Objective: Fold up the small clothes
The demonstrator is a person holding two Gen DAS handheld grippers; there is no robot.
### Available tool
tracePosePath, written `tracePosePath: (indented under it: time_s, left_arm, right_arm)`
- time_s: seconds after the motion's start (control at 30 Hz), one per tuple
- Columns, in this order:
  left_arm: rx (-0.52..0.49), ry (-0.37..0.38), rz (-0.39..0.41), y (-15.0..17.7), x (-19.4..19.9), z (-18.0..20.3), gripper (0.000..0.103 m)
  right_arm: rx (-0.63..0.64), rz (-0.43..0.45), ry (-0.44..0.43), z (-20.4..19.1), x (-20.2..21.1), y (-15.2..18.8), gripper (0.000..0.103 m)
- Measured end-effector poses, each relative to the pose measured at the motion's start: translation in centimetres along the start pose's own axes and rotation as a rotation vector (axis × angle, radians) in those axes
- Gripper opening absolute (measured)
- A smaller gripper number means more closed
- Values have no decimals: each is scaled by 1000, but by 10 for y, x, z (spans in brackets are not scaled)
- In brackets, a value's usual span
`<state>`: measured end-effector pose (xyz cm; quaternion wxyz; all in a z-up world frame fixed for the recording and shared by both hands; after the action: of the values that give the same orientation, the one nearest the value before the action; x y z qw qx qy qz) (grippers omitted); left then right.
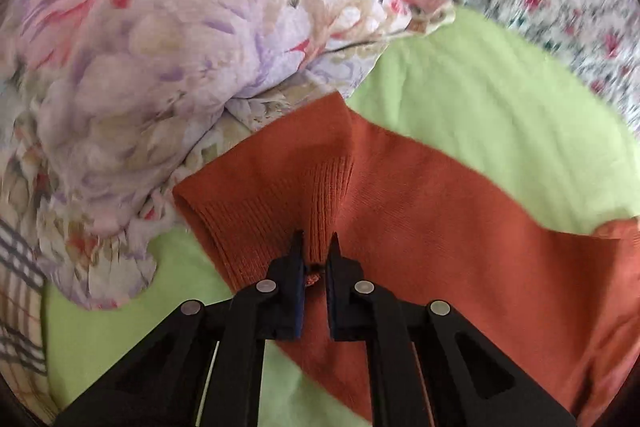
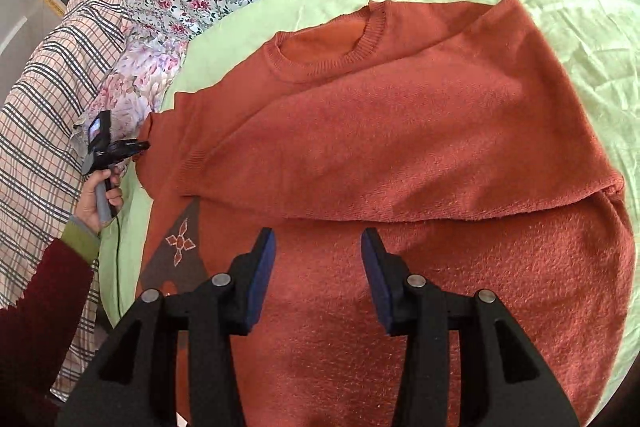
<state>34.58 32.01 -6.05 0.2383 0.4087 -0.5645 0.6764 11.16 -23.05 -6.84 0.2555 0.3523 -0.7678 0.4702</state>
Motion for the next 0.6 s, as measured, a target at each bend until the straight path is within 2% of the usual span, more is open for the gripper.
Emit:
tracePosePath:
  time_s: [0.1, 0.2, 0.3, 0.43, 0.53, 0.6]
  left_arm:
    - [45, 116, 24, 17, 32, 7, 5]
    - [48, 275, 35, 46, 75, 41, 5]
    - [-8, 412, 57, 69, 114, 94, 5]
    - [-118, 608, 70, 102, 166, 185, 5]
    - [-201, 741, 38, 126, 186, 258, 5]
    - [-250, 781, 3, 143, 189, 300, 5]
  right_arm:
    - [-1, 0, -10, -3, 0, 2, 46]
    - [6, 5, -27, -6, 2, 5, 46]
    - [6, 16, -42, -8, 7, 7, 46]
    - [-12, 49, -41, 0, 23, 8, 46]
    - [-34, 78, -31, 12, 37, 9, 46]
    - [-48, 94, -19, 21, 46, 11, 46]
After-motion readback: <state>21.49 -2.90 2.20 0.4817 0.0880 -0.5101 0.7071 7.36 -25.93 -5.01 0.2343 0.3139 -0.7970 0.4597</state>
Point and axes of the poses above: each gripper's, at about its wrist camera, not at the fingertips, and x roughly against the way its jaws point, z to its right, y to its underside, the point moved 3 cm from there along -x, roughly the way its jaws point, and after that the axes turned 1 degree about x, right-handed, at the moved point
